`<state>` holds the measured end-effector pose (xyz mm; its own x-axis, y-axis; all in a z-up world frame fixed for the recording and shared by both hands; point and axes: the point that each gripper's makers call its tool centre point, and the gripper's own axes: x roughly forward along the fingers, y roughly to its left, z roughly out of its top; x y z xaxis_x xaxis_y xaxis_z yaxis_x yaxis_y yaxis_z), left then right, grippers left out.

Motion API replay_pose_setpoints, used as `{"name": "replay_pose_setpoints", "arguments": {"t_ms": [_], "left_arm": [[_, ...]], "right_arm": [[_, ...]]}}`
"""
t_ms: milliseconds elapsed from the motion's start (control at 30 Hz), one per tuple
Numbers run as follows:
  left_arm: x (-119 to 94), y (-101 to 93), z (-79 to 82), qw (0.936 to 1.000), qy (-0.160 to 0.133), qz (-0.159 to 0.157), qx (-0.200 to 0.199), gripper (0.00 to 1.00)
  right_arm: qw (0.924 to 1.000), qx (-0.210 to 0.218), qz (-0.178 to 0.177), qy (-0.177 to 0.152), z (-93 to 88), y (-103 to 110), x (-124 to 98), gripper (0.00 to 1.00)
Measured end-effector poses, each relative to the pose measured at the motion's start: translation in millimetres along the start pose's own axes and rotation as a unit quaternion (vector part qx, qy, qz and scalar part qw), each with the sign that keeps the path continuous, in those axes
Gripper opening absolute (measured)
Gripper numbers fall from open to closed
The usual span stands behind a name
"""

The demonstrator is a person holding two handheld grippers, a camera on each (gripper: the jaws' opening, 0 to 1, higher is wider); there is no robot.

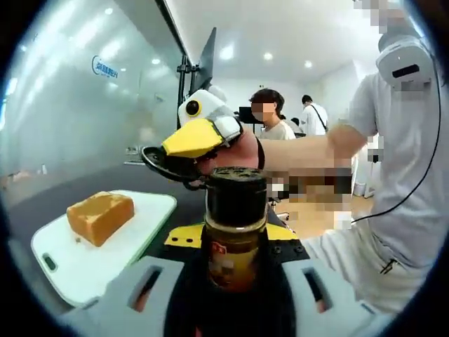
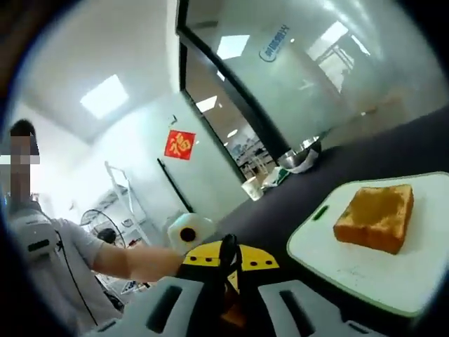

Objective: Sprinkle pepper

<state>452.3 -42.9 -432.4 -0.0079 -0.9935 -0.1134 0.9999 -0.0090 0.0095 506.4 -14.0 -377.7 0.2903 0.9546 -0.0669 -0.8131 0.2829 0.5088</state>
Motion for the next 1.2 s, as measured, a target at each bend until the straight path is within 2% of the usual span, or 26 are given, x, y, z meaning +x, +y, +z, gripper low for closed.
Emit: {"name": "replay_pose_setpoints", "arguments": {"t_ms": [100, 167, 233, 267, 333, 400, 467, 633, 667, 733, 800, 833, 867, 933, 1000, 1033, 1067, 1133, 1200], "left_arm": [[0, 0.2, 0.0, 1.0, -0.001, -0.001, -0.001, 0.19], [0, 1.1, 0.0, 1.0, -0.001, 0.0, -0.005, 0.19], [0, 1.8, 0.0, 1.0, -0.002, 0.0, -0.007, 0.19], [0, 1.5, 0.0, 1.0, -0.003, -0.001, -0.005, 0.19], [0, 1.2, 0.0, 1.0, -0.003, -0.002, -0.003, 0.19], [0, 0.4, 0.1, 1.0, -0.003, -0.004, -0.001, 0.19], [0, -0.7, 0.2, 1.0, -0.003, -0.005, 0.002, 0.19], [1, 0.7, 0.4, 1.0, -0.004, 0.0, 0.003, 0.19], [1, 1.5, 0.3, 1.0, -0.004, 0.001, 0.001, 0.19], [0, 2.6, 0.3, 1.0, -0.005, 0.004, -0.004, 0.19], [0, 3.1, 0.2, 0.9999, -0.006, 0.005, -0.007, 0.19], [0, 3.1, 0.2, 0.9999, -0.007, 0.005, -0.008, 0.19], [0, 3.1, 0.2, 0.9999, -0.007, 0.005, -0.008, 0.19], [0, 2.8, 0.3, 0.9999, -0.007, 0.004, -0.008, 0.19], [-1, 3.6, 0.2, 0.9999, -0.008, 0.006, -0.009, 0.19], [-1, 3.8, 0.2, 0.9999, -0.009, 0.006, -0.012, 0.19], [-2, 3.7, 0.1, 0.9999, -0.011, 0.007, -0.012, 0.19], [-2, 3.3, 0.3, 0.9999, -0.011, 0.007, -0.01, 0.19], [-1, 3.2, 0.2, 0.9998, -0.013, 0.007, -0.01, 0.19]], "right_arm": [[0.9997, -0.023, 0.001, -0.001, 1.7, 4, -1, 0.01], [0.9958, -0.09, -0.013, -0.006, 5.1, 5, -2, 0.0], [0.9851, -0.169, -0.032, -0.007, 8.4, 10, -3, 0.0], [0.9758, -0.216, -0.036, -0.006, 8.5, 18, -3, 0.0], [0.9597, -0.274, -0.061, 0.003, 13.2, 15, -6, 0.0], [0.9386, -0.338, -0.067, 0.012, 11.7, 27, -7, 0.0], [0.9238, -0.374, -0.076, 0.025, 10.2, 32, -9, 0.0], [0.8939, -0.441, -0.065, 0.045, 3.7, 45, -12, 0.0], [0.8818, -0.463, -0.07, 0.058, 0.5, 45, -13, 0.0], [0.8457, -0.523, -0.07, 0.082, -4.3, 50, -12, 0.0], [0.8294, -0.543, -0.065, 0.112, -14.2, 53, -12, 0.01], [0.8223, -0.553, -0.066, 0.118, -13.6, 51, -13, 0.02], [0.8115, -0.567, -0.065, 0.124, -15.1, 51, -13, 0.02], [0.8164, -0.558, -0.056, 0.139, -23.4, 53, -16, 0.04], [0.8171, -0.556, -0.052, 0.143, -26.7, 60, -21, 0.04], [0.8225, -0.548, -0.046, 0.145, -25.9, 63, -25, 0.04], [0.8338, -0.531, -0.037, 0.146, -27.1, 67, -28, 0.05], [0.8498, -0.512, -0.027, 0.123, -20.3, 76, -32, 0.05], [0.8808, -0.467, -0.026, 0.072, -6.0, 83, -33, 0.05]]}}
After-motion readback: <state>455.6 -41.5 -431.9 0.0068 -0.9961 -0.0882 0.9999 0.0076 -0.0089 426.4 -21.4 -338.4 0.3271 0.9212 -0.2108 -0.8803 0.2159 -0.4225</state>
